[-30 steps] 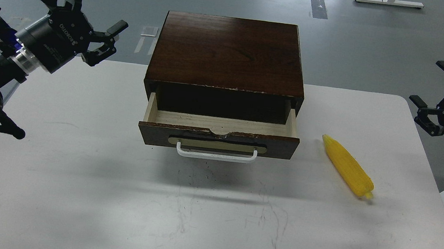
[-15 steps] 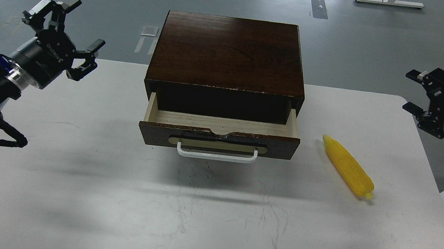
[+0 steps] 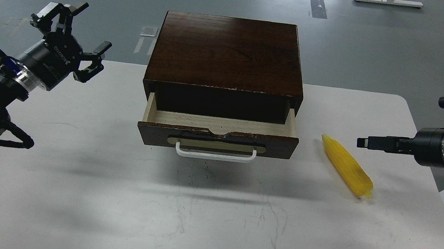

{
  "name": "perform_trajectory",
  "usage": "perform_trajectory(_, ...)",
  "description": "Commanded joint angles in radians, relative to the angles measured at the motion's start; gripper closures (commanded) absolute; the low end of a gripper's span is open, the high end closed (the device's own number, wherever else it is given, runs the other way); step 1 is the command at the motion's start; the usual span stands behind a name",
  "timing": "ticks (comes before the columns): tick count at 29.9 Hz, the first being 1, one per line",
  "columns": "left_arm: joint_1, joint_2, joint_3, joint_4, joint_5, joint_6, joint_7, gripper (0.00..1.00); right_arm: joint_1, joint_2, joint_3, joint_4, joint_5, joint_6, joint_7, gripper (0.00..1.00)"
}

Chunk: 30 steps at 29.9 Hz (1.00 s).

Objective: Put corn in drawer with both arms
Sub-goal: 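Reach the right gripper down to the yellow corn cob, then grasp the corn cob with the right gripper and lift it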

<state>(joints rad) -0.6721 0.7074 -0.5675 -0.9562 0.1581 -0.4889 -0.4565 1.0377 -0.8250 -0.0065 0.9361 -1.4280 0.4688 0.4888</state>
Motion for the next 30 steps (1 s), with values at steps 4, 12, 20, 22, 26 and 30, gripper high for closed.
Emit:
perform_trajectory(4, 0.002, 0.000, 0.000, -0.004, 0.000, 0.000, -0.001, 0.02, 0.021, 0.078, -0.107, -0.086, -0.032, -0.061, 0.000, 0.00)
perform_trajectory(12, 0.002, -0.005, 0.000, -0.004, 0.000, 0.000, -0.002, 0.02, 0.018, 0.147, -0.165, -0.120, -0.031, -0.084, 0.000, 0.01)
perform_trajectory(20, 0.002, -0.003, 0.000, -0.006, 0.000, 0.000, -0.002, 0.02, 0.018, 0.175, -0.202, -0.128, -0.031, -0.085, 0.000, 0.19)
perform_trajectory(22, 0.002, -0.002, 0.000, -0.006, 0.000, 0.000, -0.002, 0.02, 0.013, 0.175, -0.204, -0.128, -0.031, -0.084, 0.000, 0.40)
perform_trajectory(26, 0.002, 0.000, -0.002, -0.007, 0.000, 0.000, -0.001, 0.02, 0.015, 0.175, -0.228, -0.126, -0.031, -0.084, 0.000, 0.69)
perform_trajectory(30, 0.002, 0.000, -0.002, -0.007, 0.000, 0.000, -0.001, 0.02, 0.018, 0.168, -0.236, -0.118, -0.029, -0.084, 0.000, 0.90)
